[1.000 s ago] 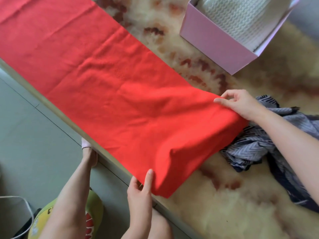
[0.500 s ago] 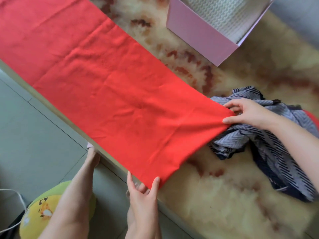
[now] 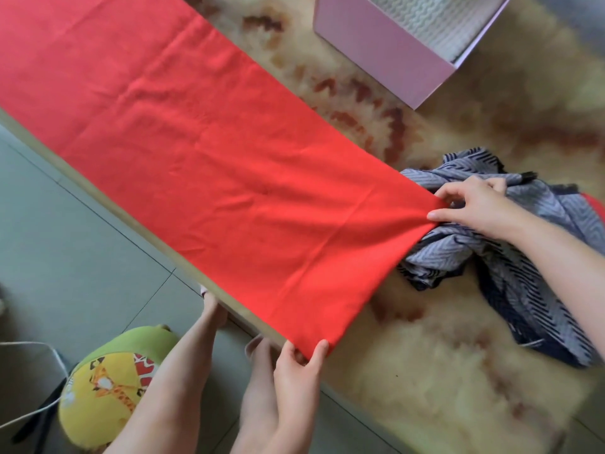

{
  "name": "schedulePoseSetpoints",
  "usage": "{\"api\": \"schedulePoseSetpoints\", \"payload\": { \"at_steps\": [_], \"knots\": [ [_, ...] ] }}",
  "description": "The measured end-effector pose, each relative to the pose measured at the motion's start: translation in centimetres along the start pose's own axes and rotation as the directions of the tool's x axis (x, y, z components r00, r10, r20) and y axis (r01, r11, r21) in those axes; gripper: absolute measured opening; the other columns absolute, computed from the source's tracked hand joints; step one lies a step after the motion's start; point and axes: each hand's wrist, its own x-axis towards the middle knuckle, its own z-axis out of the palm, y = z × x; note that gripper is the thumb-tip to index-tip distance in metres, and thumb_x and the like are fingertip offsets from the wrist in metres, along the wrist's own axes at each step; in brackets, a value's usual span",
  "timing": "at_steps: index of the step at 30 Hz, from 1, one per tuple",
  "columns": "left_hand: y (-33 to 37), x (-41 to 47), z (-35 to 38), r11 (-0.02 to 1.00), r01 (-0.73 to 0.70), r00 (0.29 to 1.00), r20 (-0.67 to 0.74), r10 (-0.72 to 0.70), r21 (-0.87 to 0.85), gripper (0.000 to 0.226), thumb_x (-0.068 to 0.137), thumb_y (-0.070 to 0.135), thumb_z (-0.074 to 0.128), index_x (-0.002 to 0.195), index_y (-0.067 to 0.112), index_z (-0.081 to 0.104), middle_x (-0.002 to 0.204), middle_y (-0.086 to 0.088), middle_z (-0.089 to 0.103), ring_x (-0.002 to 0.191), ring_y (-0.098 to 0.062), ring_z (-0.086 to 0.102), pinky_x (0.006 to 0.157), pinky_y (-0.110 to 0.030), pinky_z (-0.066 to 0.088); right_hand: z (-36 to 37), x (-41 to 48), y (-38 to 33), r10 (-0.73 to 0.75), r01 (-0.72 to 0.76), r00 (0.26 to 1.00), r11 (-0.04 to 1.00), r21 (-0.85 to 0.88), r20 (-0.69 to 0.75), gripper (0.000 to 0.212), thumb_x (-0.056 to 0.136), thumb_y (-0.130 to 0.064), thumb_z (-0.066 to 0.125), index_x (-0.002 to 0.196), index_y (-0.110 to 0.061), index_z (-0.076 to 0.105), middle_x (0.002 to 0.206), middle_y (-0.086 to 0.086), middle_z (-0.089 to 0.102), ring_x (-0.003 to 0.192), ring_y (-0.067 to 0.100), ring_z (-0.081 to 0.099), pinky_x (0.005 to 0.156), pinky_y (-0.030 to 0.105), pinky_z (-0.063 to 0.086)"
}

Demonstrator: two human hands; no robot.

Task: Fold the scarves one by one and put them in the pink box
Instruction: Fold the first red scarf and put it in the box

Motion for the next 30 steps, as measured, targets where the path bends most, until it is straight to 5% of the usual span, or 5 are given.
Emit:
{"api": "schedulePoseSetpoints", "payload": {
  "at_steps": [10,14,18,26,30],
  "knots": [
    [-1.6,-0.6,0.4,0.994,0.08,0.995,0.059,-0.075,-0.074,0.015,0.077,0.021,0.076,0.072,0.011,0.066,0.068,0.0,0.068,0.063,-0.009,0.056,0.066,-0.025,0.044,0.3,0.6,0.0,0.032,-0.029,0.996,0.999,0.026,-0.088,0.014,0.081,-0.045,0.067,0.079,-0.032,0.063,0.081,0.002,0.063,0.113,0.026,0.039,0.076,0.025,0.014],
    [-2.2,-1.1,0.5,0.949,0.215,0.973,0.131,-0.189,-0.231,0.016,0.078,0.023,0.075,0.068,0.014,0.066,0.059,0.012,0.06,0.062,-0.009,0.051,0.064,-0.024,0.041,0.0,0.3,-0.6,0.045,-0.042,0.991,0.999,0.027,-0.123,0.016,0.078,-0.044,0.071,0.076,-0.029,0.063,0.073,-0.006,0.062,0.112,0.022,0.044,0.072,0.027,0.013],
    [-1.8,-2.0,0.9,0.845,0.367,0.925,0.245,-0.289,-0.388,0.013,0.081,0.011,0.072,0.078,0.002,0.063,0.076,-0.003,0.069,0.074,-0.011,0.065,0.075,-0.024,0.057,-0.7,0.3,-0.6,0.054,-0.056,0.986,0.998,-0.01,-0.159,0.019,0.075,-0.044,0.074,0.075,-0.028,0.064,0.068,-0.013,0.057,0.107,0.021,0.05,0.076,0.028,0.017],
    [-1.2,-2.6,0.8,0.722,0.451,0.888,0.182,-0.422,-0.524,0.036,0.08,0.005,0.071,0.106,-0.014,0.055,0.091,-0.025,0.068,0.056,-0.015,0.069,0.048,-0.018,0.053,0.2,0.2,-0.6,0.09,-0.092,0.982,0.996,-0.002,-0.167,0.023,0.074,-0.044,0.074,0.08,-0.025,0.063,0.073,-0.008,0.059,0.099,0.018,0.055,0.074,0.029,0.015],
    [-1.4,-2.2,0.8,0.728,0.426,0.902,0.183,-0.392,-0.537,0.022,0.081,0.003,0.069,0.094,-0.005,0.053,0.077,-0.018,0.068,0.055,-0.016,0.068,0.051,-0.02,0.056,0.5,0.2,-0.8,0.099,-0.105,0.989,0.993,-0.046,-0.107,0.028,0.074,-0.052,0.071,0.086,-0.029,0.061,0.076,-0.011,0.054,0.104,0.019,0.05,0.075,0.029,0.014]
  ]
}}
